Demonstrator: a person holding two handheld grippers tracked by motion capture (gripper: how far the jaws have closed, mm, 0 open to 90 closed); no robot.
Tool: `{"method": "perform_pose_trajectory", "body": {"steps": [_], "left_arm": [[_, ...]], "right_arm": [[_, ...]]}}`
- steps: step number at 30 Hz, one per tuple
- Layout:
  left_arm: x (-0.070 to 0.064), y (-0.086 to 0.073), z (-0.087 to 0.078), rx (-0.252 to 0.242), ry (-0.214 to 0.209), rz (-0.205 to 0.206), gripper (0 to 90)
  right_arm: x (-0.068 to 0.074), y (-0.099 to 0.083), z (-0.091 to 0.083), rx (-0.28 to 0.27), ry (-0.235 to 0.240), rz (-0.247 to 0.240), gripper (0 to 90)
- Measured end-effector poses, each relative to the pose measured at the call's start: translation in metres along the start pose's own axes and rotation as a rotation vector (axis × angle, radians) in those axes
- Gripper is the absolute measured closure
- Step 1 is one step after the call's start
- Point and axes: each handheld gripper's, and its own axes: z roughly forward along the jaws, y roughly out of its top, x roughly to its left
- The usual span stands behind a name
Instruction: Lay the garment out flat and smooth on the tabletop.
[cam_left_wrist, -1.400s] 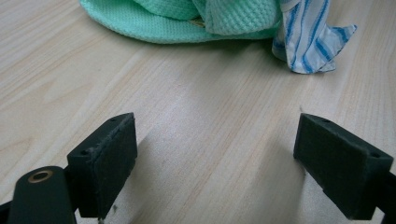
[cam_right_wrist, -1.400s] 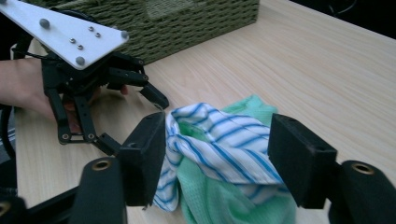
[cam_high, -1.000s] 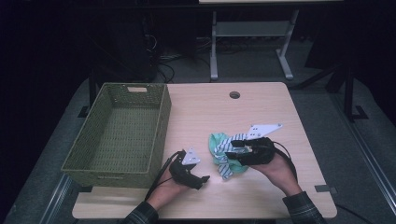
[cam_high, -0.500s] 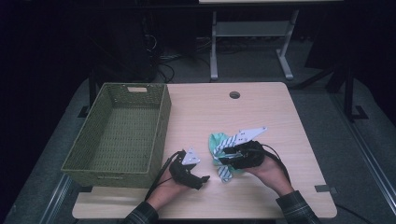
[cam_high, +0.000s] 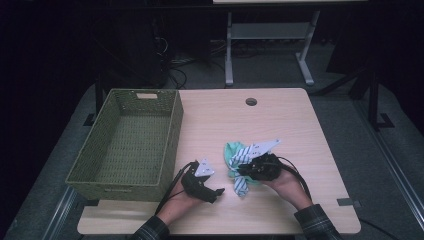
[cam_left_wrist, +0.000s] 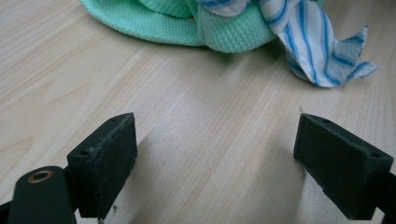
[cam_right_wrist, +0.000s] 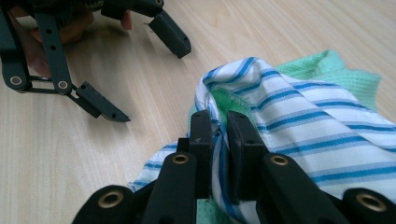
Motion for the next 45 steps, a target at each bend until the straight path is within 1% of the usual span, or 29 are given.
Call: {"method": "perform_pose_trajectory", "body": {"steps": [3, 4, 7, 8, 9, 11, 13, 15, 16, 17, 19, 21, 22, 25, 27, 33, 34, 35, 39, 42, 43, 45], "left_arm": [[0.0, 0.0, 0.0, 0.0, -0.001, -0.004, 12.4], [0.0, 0.0, 0.0, 0.0, -0.001, -0.002, 12.4], [0.0, 0.0, 0.0, 0.0, 0.002, 0.006, 12.4], [0.001, 0.0, 0.0, 0.002, 0.001, 0.009, 12.4], [0.001, 0.0, 0.0, 0.001, 0.001, 0.007, 12.4], [0.0, 0.0, 0.0, -0.002, 0.001, 0.005, 12.4], [0.0, 0.0, 0.0, -0.008, 0.0, -0.002, 12.4], [0.0, 0.0, 0.0, -0.006, 0.001, 0.0, 12.4], [0.0, 0.0, 0.0, -0.005, 0.001, 0.001, 12.4], [0.0, 0.0, 0.0, -0.005, 0.001, 0.0, 12.4], [0.0, 0.0, 0.0, -0.006, 0.001, 0.0, 12.4], [0.0, 0.0, 0.0, -0.006, 0.001, 0.0, 12.4], [0.0, 0.0, 0.0, -0.006, 0.002, 0.0, 12.4], [0.0, 0.0, 0.0, -0.007, 0.002, 0.0, 12.4], [0.0, 0.0, 0.0, -0.006, 0.002, 0.0, 12.4], [0.0, 0.0, 0.0, -0.002, 0.0, 0.002, 12.4], [0.0, 0.0, 0.0, -0.003, 0.001, 0.002, 12.4], [0.0, 0.0, 0.0, -0.002, 0.001, 0.005, 12.4], [0.0, 0.0, 0.0, -0.002, -0.001, -0.001, 12.4], [0.0, 0.0, 0.0, -0.001, -0.001, -0.001, 12.4], [0.0, 0.0, 0.0, -0.001, -0.001, -0.002, 12.4], [0.0, 0.0, 0.0, -0.001, -0.001, -0.001, 12.4]], "right_arm": [[-0.001, 0.002, -0.009, -0.031, -0.014, -0.006, 80.7], [-0.001, 0.003, -0.012, -0.039, -0.015, -0.001, 80.7], [-0.004, 0.006, -0.024, -0.082, -0.037, 0.003, 80.6], [-0.005, 0.007, -0.028, -0.107, -0.046, 0.001, 80.6], [-0.008, 0.007, -0.031, -0.113, -0.048, 0.006, 80.7], [-0.012, 0.008, -0.037, -0.125, -0.069, 0.014, 80.6], [-0.018, 0.009, -0.043, -0.142, -0.08, 0.022, 80.6], [-0.023, 0.009, -0.049, -0.163, -0.09, 0.04, 80.6], [-0.025, 0.01, -0.052, -0.164, -0.099, 0.048, 80.6], [-0.028, 0.01, -0.054, -0.173, -0.109, 0.045, 80.6], [-0.033, 0.011, -0.059, -0.185, -0.12, 0.06, 80.5], [-0.038, 0.01, -0.063, -0.202, -0.141, 0.062, 80.5], [-0.041, 0.009, -0.065, -0.206, -0.144, 0.073, 80.5], [-0.049, 0.006, -0.066, -0.193, -0.171, 0.087, 80.4], [-0.055, 0.004, -0.066, -0.19, -0.184, 0.108, 80.3], [-0.079, -0.001, -0.066, -0.163, -0.229, 0.148, 79.8], [-0.083, -0.003, -0.066, -0.166, -0.239, 0.153, 79.9], [-0.088, -0.005, -0.066, -0.167, -0.243, 0.163, 79.8], [-0.104, -0.012, -0.062, -0.138, -0.268, 0.206, 79.1], [-0.113, -0.016, -0.059, -0.118, -0.285, 0.229, 76.2], [-0.115, -0.017, -0.058, -0.114, -0.296, 0.242, 71.9], [-0.117, -0.018, -0.059, -0.112, -0.306, 0.251, 68.1]]}}
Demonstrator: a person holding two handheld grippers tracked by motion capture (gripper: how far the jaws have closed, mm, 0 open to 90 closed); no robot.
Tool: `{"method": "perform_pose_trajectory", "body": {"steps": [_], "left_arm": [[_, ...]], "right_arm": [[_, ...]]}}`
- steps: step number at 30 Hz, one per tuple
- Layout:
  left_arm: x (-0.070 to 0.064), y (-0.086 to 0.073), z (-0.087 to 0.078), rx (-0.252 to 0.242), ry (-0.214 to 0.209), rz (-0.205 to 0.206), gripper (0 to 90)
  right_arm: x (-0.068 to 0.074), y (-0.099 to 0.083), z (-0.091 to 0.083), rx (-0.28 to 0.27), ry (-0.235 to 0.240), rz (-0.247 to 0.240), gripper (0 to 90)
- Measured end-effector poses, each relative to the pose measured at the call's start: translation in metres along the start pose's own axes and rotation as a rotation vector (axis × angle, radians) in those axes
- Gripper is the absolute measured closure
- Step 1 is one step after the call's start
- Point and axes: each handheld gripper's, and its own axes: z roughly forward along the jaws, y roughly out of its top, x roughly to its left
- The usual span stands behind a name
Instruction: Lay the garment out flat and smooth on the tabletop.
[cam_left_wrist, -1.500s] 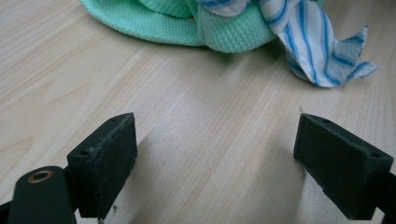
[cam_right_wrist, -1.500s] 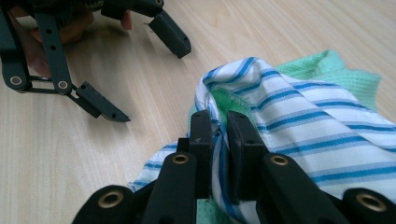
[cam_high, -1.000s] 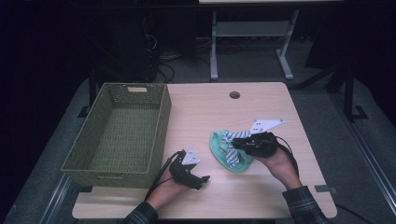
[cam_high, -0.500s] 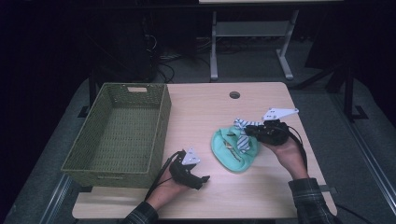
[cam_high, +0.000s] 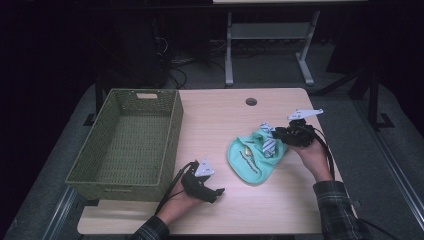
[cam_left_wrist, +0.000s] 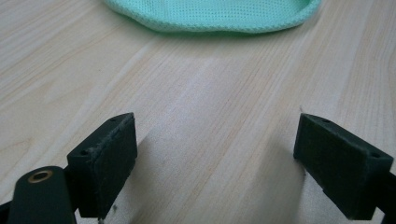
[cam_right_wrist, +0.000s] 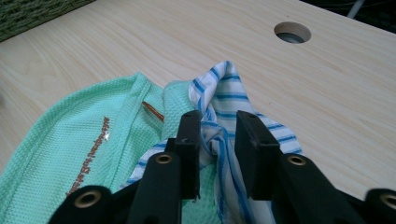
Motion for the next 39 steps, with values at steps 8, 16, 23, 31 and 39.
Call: {"method": "perform_pose_trajectory", "body": {"steps": [8, 16, 23, 31, 39], "left_arm": [[0.0, 0.0, 0.0, -0.002, 0.001, 0.003, 12.4], [0.0, 0.0, 0.0, -0.002, 0.003, 0.007, 12.5], [0.0, 0.0, 0.0, -0.002, 0.002, 0.004, 12.5], [0.0, 0.0, 0.0, 0.006, 0.0, 0.005, 12.5], [0.0, 0.0, 0.0, 0.004, -0.001, 0.001, 12.5]], "right_arm": [[0.011, 0.001, -0.02, -0.05, 0.017, -0.023, 68.8], [0.039, -0.001, -0.02, -0.044, 0.093, -0.064, 72.5], [0.051, -0.004, 0.007, -0.003, 0.128, -0.059, 72.4], [0.056, -0.003, 0.04, 0.04, 0.126, -0.038, 69.8], [0.057, -0.008, 0.064, 0.097, 0.123, -0.031, 72.4]]}}
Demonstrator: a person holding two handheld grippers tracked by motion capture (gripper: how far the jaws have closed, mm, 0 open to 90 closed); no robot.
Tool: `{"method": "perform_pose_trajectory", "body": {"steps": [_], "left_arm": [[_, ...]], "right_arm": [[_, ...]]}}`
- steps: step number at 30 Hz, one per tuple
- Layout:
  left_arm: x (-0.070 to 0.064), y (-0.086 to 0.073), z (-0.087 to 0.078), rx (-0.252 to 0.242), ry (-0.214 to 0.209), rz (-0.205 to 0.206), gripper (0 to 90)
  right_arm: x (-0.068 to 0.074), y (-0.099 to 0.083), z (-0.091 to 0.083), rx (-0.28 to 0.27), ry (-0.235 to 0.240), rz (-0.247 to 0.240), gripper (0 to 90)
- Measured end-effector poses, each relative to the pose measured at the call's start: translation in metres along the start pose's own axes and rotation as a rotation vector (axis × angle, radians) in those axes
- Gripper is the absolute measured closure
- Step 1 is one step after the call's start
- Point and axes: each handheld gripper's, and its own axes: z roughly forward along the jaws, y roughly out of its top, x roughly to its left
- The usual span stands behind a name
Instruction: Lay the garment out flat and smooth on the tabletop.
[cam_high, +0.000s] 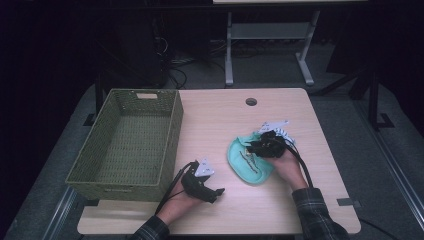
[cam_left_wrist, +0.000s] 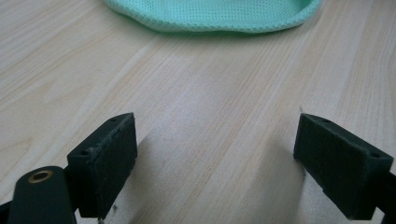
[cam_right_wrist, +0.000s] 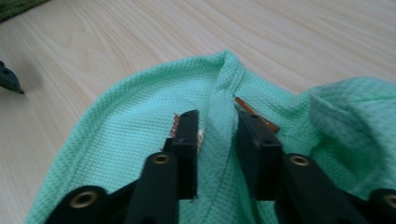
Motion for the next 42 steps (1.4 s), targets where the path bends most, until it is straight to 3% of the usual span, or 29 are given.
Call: {"method": "perform_pose_trajectory", "body": {"steps": [3, 7, 15, 19, 25, 31, 35, 42], "left_arm": [[0.0, 0.0, 0.0, 0.0, 0.0, 0.0, 12.4], [0.0, 0.0, 0.0, 0.001, 0.002, -0.003, 12.5], [0.003, 0.004, -0.004, 0.032, 0.015, -0.035, 13.4], [0.004, 0.009, -0.012, -0.014, 0.031, -0.048, 13.4], [0.004, 0.013, -0.017, -0.028, 0.034, -0.051, 13.5], [0.003, 0.015, -0.019, -0.035, 0.036, -0.047, 14.3], [0.006, 0.017, -0.021, -0.047, 0.026, -0.064, 21.0], [0.013, 0.027, -0.021, -0.043, 0.029, -0.077, 46.1]], "right_arm": [[-0.002, -0.002, 0.004, 0.01, 0.0, 0.008, 80.9], [0.0, -0.003, 0.003, 0.013, 0.017, -0.001, 82.8], [0.017, 0.0, -0.007, -0.01, 0.102, -0.048, 83.2], [0.03, 0.002, -0.009, -0.017, 0.141, -0.084, 83.2], [0.05, -0.003, -0.008, 0.01, 0.204, -0.121, 83.0], [0.054, -0.004, -0.008, 0.012, 0.218, -0.131, 76.0], [0.051, -0.002, -0.022, -0.028, 0.212, -0.116, 71.3], [0.036, -0.006, -0.05, -0.082, 0.161, -0.094, 73.2]]}}
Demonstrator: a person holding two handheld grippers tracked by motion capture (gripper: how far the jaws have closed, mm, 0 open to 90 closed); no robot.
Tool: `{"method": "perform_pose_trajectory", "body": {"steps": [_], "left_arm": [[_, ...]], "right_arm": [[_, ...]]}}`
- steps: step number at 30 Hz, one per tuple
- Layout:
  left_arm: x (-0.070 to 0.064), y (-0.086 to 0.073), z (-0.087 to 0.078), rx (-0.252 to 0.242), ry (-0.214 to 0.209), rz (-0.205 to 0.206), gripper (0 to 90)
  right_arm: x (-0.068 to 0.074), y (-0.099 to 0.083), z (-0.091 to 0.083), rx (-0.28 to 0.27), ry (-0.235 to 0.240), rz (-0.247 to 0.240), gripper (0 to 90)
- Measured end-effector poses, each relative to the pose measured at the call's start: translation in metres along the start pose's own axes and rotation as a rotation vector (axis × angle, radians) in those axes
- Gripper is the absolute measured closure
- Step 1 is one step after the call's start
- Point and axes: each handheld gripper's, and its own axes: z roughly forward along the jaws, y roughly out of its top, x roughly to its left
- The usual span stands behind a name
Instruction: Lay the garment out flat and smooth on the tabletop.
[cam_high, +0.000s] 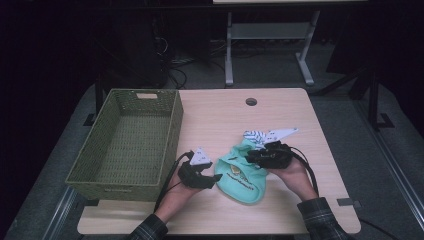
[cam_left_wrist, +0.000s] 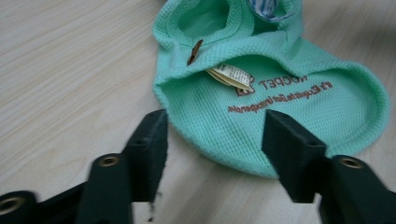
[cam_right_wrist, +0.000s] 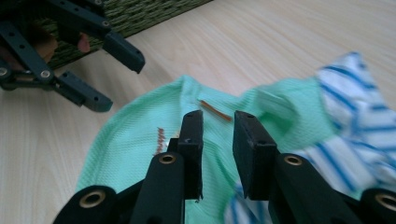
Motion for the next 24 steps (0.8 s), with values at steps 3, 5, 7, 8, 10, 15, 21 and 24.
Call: {"method": "perform_pose_trajectory", "body": {"steps": [3, 5, 7, 8, 10, 15, 21, 24], "left_arm": [[0.001, 0.002, 0.003, 0.01, -0.01, -0.008, 59.7], [0.001, 0.004, 0.005, 0.023, -0.001, 0.002, 64.5], [0.001, 0.005, 0.008, 0.03, 0.004, 0.009, 69.6], [0.001, 0.005, 0.009, 0.039, 0.004, 0.011, 71.9], [0.001, 0.005, 0.012, 0.058, -0.004, 0.015, 76.6], [-0.001, 0.003, 0.02, 0.093, -0.016, 0.026, 82.4], [-0.003, 0.0, 0.028, 0.13, -0.032, 0.031, 84.9], [-0.002, 0.0, 0.028, 0.139, -0.034, 0.03, 86.8]], "right_arm": [[-0.009, -0.005, -0.012, -0.014, -0.046, 0.017, 74.4], [-0.015, -0.008, -0.017, -0.02, -0.062, 0.038, 74.4], [-0.023, -0.012, -0.023, -0.021, -0.092, 0.05, 74.4], [-0.027, -0.014, -0.025, -0.018, -0.108, 0.06, 74.4], [-0.034, -0.018, -0.028, -0.016, -0.13, 0.08, 76.4], [-0.048, -0.028, -0.023, 0.022, -0.172, 0.117, 82.6], [-0.059, -0.037, -0.004, 0.082, -0.199, 0.138, 89.4], [-0.062, -0.04, 0.006, 0.116, -0.211, 0.137, 89.6]]}}
